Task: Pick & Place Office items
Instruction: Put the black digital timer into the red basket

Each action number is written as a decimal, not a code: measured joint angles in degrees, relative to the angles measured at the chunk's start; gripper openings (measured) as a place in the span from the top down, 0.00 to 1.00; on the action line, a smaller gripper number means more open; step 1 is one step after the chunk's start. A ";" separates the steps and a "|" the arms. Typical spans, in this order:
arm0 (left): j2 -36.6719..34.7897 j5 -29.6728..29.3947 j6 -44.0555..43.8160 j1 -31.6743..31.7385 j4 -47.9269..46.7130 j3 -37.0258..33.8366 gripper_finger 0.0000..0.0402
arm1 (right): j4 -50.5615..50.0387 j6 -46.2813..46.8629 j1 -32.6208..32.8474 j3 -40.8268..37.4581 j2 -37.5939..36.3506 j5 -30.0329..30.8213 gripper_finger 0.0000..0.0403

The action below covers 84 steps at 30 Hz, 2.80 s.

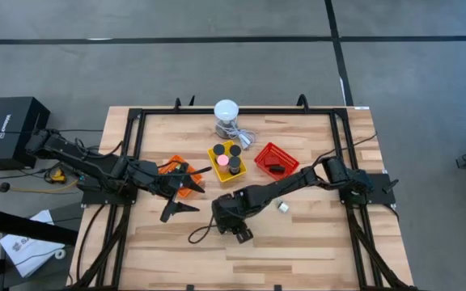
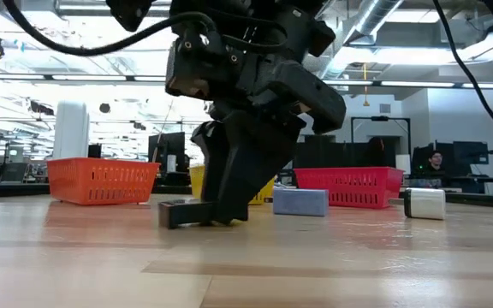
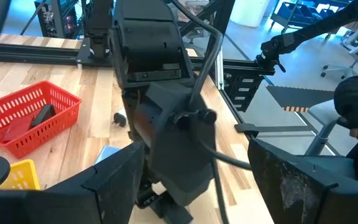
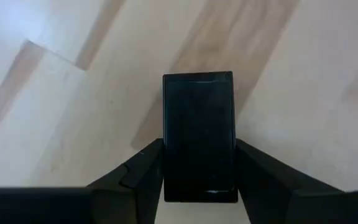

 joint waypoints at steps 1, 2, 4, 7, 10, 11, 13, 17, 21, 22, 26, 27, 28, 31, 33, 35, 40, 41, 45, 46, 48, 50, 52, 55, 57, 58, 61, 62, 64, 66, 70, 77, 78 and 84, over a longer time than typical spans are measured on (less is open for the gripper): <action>0.00 -0.02 0.00 0.00 0.00 0.00 0.30 | -1.28 -0.02 -0.23 0.44 0.02 0.00 0.57; 0.00 0.00 0.00 -0.01 0.00 0.00 0.30 | -2.99 0.00 -0.49 0.94 0.02 0.00 0.58; 0.00 -0.01 0.00 0.00 0.00 0.00 0.30 | -6.62 0.07 -1.08 1.86 0.02 0.02 0.62; 0.00 -0.01 0.00 0.00 0.00 0.00 0.30 | -12.79 0.15 -1.74 3.20 -0.02 -0.05 0.64; 0.00 0.00 0.00 -0.02 0.00 0.00 0.30 | -16.70 0.15 -2.11 3.95 -0.09 -0.14 0.64; 0.00 -0.02 0.00 0.00 0.00 0.00 0.30 | -17.51 0.15 -2.16 4.13 -0.09 -0.16 0.64; 0.00 -0.02 0.00 -0.01 0.00 0.00 0.30 | -19.84 0.15 -2.14 4.77 -0.09 -0.22 0.62; -0.02 -0.02 0.00 0.00 0.02 0.00 0.30 | -24.89 0.15 -2.14 6.01 -0.08 -0.22 0.60; -0.01 -0.02 0.00 0.00 0.04 0.00 0.30 | -32.57 0.15 -2.26 8.38 -0.05 -0.23 0.64; 0.00 -0.02 0.00 0.00 0.04 0.00 0.30 | -34.52 0.15 -2.27 9.10 -0.05 -0.24 0.64; 0.00 -0.02 0.00 -0.02 0.35 0.00 0.30 | -41.91 0.17 -2.61 12.65 -0.05 0.43 0.64; -0.02 -0.02 0.00 0.00 0.35 0.00 0.30 | -43.74 0.16 -2.62 13.69 -0.05 0.94 0.64; 0.00 -0.02 0.00 -0.01 0.35 0.00 0.30 | -45.52 0.17 -2.66 14.69 -0.05 1.44 0.63; 0.00 -0.02 0.00 0.00 0.65 0.00 0.30 | -51.52 0.17 -3.04 17.47 -0.05 3.79 0.61; 0.00 -0.04 0.00 0.00 0.72 0.00 0.30 | -55.74 0.17 -3.58 19.01 -0.05 5.43 0.61; 0.00 -0.04 -0.01 -0.02 0.72 0.00 0.30 | -58.01 0.28 -4.34 19.84 -0.10 6.65 0.63; 0.00 -0.04 0.00 0.00 0.70 0.00 0.30 | -57.64 0.61 -6.95 19.89 -2.78 5.95 0.64; 0.00 -0.04 -0.02 0.00 0.68 0.00 0.30 | -57.54 0.70 -7.53 19.56 -3.79 5.96 0.63; -0.01 -0.04 0.00 -0.01 0.44 0.00 0.30 | -57.56 1.64 -10.40 16.46 -9.04 6.33 0.61; -0.02 -0.02 -0.02 -0.02 0.46 0.00 0.30 | -57.61 2.57 -11.22 15.12 -10.56 6.87 0.62; -0.02 -0.02 0.00 -0.02 0.25 0.00 0.30 | -57.38 3.05 -13.14 11.77 -13.57 7.07 0.63; -0.02 -0.02 -0.01 -0.02 0.13 0.00 0.30 | -56.59 3.51 -15.05 7.52 -16.50 7.79 0.64; -0.02 -0.02 0.00 -0.02 -0.06 0.00 0.30 | -53.95 4.54 -17.03 2.50 -19.49 8.56 0.64; -0.02 -0.02 0.00 -0.02 -0.08 0.00 0.30 | -49.31 3.63 -20.29 -5.14 -23.82 8.59 0.62; -0.02 -0.03 -0.01 -0.02 -0.09 0.00 0.30 | -44.53 2.40 -22.75 -9.57 -26.08 8.64 0.61; -0.02 -0.02 0.00 -0.02 -0.07 0.00 0.30 | -42.88 2.09 -23.90 -11.21 -26.82 8.70 0.61; -0.02 -0.02 0.00 -0.02 -0.07 0.00 0.30 | -37.96 1.64 -27.46 -15.19 -28.34 8.98 0.62; -0.02 -0.02 0.00 -0.02 -0.02 0.00 0.30 | -36.02 1.64 -28.59 -16.19 -28.58 8.96 0.63; -0.02 -0.03 -0.01 -0.02 -0.04 0.00 0.30 | -32.61 1.51 -30.29 -17.76 -28.29 8.81 0.63; -0.02 -0.02 0.00 -0.02 0.02 0.00 0.30 | -30.92 1.47 -31.77 -19.17 -28.04 8.74 0.62; -0.02 -0.02 -0.02 -0.01 -0.01 0.00 0.30 | -27.36 1.22 -32.78 -21.05 -28.07 8.30 0.59; -0.02 -0.02 -0.02 -0.02 -0.02 0.00 0.30 | -26.49 0.59 -32.49 -21.01 -28.13 7.91 0.58; -0.02 -0.02 -0.02 -0.02 -0.02 0.00 0.30 | -25.89 0.59 -32.55 -21.01 -28.13 7.93 0.57; -0.02 -0.02 -0.02 -0.02 -0.03 0.00 0.30 | -23.69 1.36 -33.16 -21.01 -28.12 8.00 0.56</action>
